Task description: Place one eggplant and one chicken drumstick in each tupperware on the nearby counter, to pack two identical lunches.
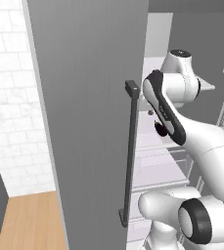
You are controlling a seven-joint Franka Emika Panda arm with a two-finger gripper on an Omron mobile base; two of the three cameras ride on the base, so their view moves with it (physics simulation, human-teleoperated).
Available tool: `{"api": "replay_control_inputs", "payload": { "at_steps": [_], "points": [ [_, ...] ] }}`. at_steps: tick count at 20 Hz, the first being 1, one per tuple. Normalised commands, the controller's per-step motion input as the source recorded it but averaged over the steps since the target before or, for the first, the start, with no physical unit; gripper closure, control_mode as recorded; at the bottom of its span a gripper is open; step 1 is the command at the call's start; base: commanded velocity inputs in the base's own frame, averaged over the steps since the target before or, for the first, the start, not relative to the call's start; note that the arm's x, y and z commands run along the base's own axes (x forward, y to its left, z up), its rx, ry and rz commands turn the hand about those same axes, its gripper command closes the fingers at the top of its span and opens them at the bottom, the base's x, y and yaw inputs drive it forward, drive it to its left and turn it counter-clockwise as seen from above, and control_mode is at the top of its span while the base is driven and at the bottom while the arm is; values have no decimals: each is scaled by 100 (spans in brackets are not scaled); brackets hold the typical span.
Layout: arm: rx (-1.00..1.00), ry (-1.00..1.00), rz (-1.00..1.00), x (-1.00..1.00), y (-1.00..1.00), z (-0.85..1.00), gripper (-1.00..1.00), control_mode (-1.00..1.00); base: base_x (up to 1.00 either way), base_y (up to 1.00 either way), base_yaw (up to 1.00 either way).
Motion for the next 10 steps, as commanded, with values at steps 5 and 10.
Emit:
{"api": "replay_control_inputs", "payload": {
  "at_steps": [5, 10],
  "points": [
    [0, -12, 0, 0, -72, -50, -100, -100, 0, 0, 0],
    [-6, -14, 2, 38, -88, -64, -100, -100, 0, 0, 0]
  ]
}}
